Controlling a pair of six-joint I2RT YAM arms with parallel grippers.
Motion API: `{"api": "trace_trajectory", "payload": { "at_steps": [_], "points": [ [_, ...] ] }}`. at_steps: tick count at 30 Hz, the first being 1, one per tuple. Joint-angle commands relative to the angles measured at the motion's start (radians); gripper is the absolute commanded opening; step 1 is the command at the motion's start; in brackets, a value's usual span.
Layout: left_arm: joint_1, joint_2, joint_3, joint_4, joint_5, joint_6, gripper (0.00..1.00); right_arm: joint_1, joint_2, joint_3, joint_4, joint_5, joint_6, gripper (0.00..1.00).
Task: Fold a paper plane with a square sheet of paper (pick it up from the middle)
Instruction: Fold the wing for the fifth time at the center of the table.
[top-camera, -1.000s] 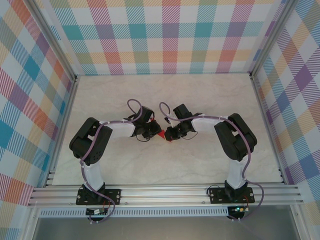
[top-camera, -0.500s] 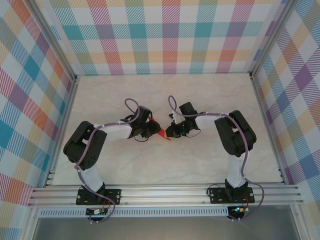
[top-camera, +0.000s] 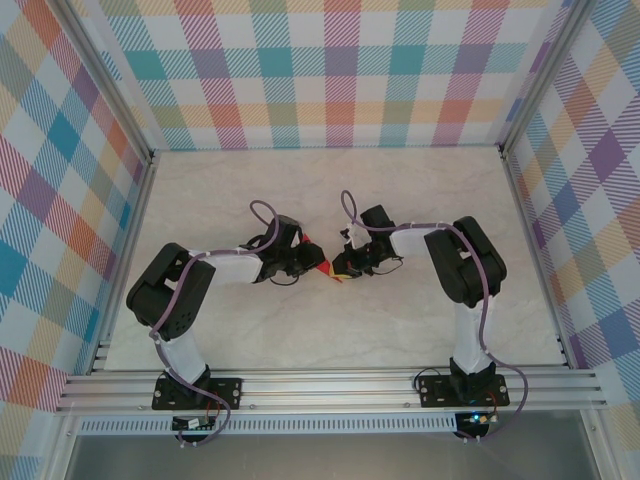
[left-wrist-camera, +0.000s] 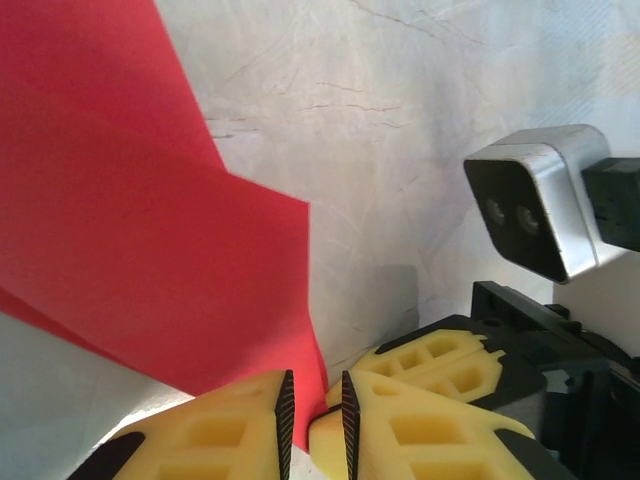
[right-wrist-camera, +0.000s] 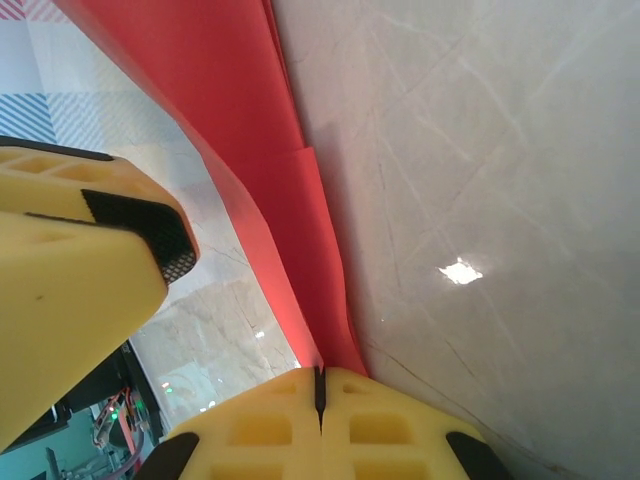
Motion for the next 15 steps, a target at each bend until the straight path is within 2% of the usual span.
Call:
{"api": "trace_trajectory", "payload": {
  "at_steps": [1,15],
  "points": [
    [-0.006,0.008,-0.003,0.033,0.028,0.008,0.22,-0.006,0.027,0.023,-0.036,-0.005,0.01,0.0],
    [-0.009,0.089,0.021,-0.012,-0.019,0.019,0.17,-0.006,0.05,0.049,-0.081,0.007,0.018,0.0]
  ]
}}
